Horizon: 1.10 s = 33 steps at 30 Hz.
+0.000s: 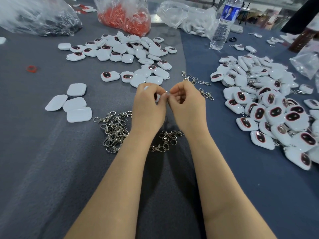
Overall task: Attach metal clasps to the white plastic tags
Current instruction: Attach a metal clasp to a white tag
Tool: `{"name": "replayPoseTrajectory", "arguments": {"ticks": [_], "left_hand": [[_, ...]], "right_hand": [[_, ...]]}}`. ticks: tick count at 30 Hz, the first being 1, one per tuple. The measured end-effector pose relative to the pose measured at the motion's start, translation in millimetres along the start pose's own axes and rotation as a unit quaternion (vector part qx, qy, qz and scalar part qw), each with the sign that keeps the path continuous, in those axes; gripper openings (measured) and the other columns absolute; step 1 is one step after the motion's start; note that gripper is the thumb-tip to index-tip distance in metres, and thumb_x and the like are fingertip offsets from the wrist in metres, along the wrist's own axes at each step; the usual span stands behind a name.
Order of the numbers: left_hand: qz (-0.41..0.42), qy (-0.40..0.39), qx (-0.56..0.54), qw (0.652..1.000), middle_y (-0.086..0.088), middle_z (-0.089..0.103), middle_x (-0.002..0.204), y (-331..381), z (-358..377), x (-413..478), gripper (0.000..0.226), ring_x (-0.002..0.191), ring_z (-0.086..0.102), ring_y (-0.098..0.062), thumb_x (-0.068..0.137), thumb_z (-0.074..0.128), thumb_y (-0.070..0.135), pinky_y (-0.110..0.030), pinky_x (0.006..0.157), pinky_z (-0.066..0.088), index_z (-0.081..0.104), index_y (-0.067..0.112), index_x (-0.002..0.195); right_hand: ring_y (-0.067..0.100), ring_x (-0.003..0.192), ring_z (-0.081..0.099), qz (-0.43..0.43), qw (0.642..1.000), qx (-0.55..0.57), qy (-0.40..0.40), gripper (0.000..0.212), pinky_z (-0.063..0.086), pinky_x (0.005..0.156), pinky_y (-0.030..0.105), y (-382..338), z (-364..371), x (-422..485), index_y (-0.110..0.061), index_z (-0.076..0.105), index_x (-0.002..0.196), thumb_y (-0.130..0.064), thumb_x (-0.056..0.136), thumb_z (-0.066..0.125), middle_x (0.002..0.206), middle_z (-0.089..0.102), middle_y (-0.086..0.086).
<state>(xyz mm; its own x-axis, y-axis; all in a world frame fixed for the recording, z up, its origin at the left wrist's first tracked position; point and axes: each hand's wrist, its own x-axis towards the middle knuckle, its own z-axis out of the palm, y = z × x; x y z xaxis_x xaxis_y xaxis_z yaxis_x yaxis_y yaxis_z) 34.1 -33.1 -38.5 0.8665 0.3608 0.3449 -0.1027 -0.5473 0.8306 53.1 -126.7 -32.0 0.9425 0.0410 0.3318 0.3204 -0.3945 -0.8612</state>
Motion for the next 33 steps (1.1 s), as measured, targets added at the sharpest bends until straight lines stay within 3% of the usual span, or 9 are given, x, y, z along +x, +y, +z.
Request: {"name": "replayPoseTrajectory", "arguments": {"ticks": [4, 10, 18, 20, 24, 27, 30, 33], "left_hand": [[0.002, -0.003, 0.006, 1.0, -0.002, 0.052, 0.105, -1.2, 1.7, -0.2, 0.003, 0.084, 0.046, -0.01, 0.088, 0.062, 0.013, -0.01, 0.072, 0.029, 0.064, 0.012, 0.087], [0.005, 0.012, 0.023, 1.0, -0.002, 0.051, 0.102, -1.0, 0.6, -1.1, 0.004, 0.082, 0.044, -0.01, 0.088, 0.061, 0.015, -0.012, 0.071, 0.029, 0.065, 0.014, 0.089], [-0.015, 0.012, 0.018, 1.0, 0.001, 0.05, 0.101, -0.7, 0.6, -1.3, 0.005, 0.084, 0.047, -0.008, 0.089, 0.061, 0.017, -0.011, 0.071, 0.029, 0.065, 0.015, 0.088], [-0.014, 0.003, 0.032, 0.999, 0.003, 0.049, 0.099, -1.6, 1.1, -1.8, 0.007, 0.082, 0.046, -0.009, 0.089, 0.062, 0.021, -0.013, 0.071, 0.03, 0.066, 0.015, 0.089], [-0.002, 0.012, 0.048, 0.999, 0.004, 0.044, 0.098, -0.7, 1.1, -4.1, 0.007, 0.077, 0.044, -0.011, 0.087, 0.064, 0.023, -0.022, 0.074, 0.036, 0.064, 0.017, 0.091], [0.008, 0.014, 0.05, 0.999, 0.004, 0.045, 0.098, 0.8, 0.3, -4.7, 0.005, 0.077, 0.046, -0.013, 0.087, 0.063, 0.021, -0.025, 0.074, 0.038, 0.06, 0.021, 0.084], [0.006, 0.013, 0.045, 0.999, 0.003, 0.047, 0.098, 0.9, 1.0, -3.9, 0.005, 0.078, 0.046, -0.013, 0.088, 0.062, 0.02, -0.022, 0.074, 0.036, 0.061, 0.018, 0.084], [-0.009, 0.029, 0.011, 0.999, 0.0, 0.051, 0.099, 1.6, -0.2, -1.7, 0.009, 0.075, 0.045, -0.004, 0.088, 0.062, 0.016, -0.006, 0.068, 0.03, 0.058, 0.02, 0.081]], "right_hand": [[0.002, 0.06, 0.045, 0.008, 1.0, 0.015, 0.01, 0.016, 0.04, 0.061, 0.009, -0.2, 0.4, 0.0, -0.015, 0.055, 0.083, 0.001, 0.083, 0.059, 0.073, 0.055, -0.004], [-0.003, 0.061, 0.049, 0.013, 1.0, 0.006, -0.005, 0.015, 0.04, 0.061, 0.004, -1.4, 0.9, 0.3, -0.016, 0.062, 0.088, -0.002, 0.085, 0.059, 0.074, 0.057, -0.009], [-0.001, 0.062, 0.051, 0.031, 0.998, -0.052, -0.004, 0.009, 0.038, 0.058, 0.003, 1.9, -1.0, 1.7, -0.02, 0.063, 0.081, -0.014, 0.087, 0.061, 0.071, 0.058, -0.01], [0.004, 0.066, 0.052, 0.016, 0.997, -0.074, -0.006, 0.011, 0.04, 0.061, 0.009, 1.5, -1.1, 0.6, -0.019, 0.061, 0.081, -0.012, 0.088, 0.058, 0.074, 0.06, -0.006], [0.02, 0.084, 0.054, -0.03, 0.989, -0.143, -0.017, 0.008, 0.046, 0.077, 0.035, 1.4, -0.9, 0.1, -0.014, 0.06, 0.089, -0.013, 0.092, 0.052, 0.089, 0.062, 0.003], [0.022, 0.087, 0.053, -0.045, 0.983, -0.175, -0.027, 0.008, 0.044, 0.079, 0.039, 2.1, -0.3, -0.3, -0.012, 0.059, 0.092, -0.013, 0.093, 0.052, 0.092, 0.061, 0.005], [0.018, 0.085, 0.055, -0.022, 0.991, -0.133, -0.015, 0.008, 0.045, 0.077, 0.03, 2.2, -1.0, 0.0, -0.014, 0.061, 0.091, -0.013, 0.093, 0.053, 0.091, 0.063, 0.002], [0.003, 0.072, 0.053, 0.004, 0.997, -0.082, -0.008, 0.006, 0.039, 0.065, 0.008, 1.3, -0.9, 1.3, -0.018, 0.064, 0.089, -0.015, 0.091, 0.058, 0.08, 0.062, -0.006]]}}
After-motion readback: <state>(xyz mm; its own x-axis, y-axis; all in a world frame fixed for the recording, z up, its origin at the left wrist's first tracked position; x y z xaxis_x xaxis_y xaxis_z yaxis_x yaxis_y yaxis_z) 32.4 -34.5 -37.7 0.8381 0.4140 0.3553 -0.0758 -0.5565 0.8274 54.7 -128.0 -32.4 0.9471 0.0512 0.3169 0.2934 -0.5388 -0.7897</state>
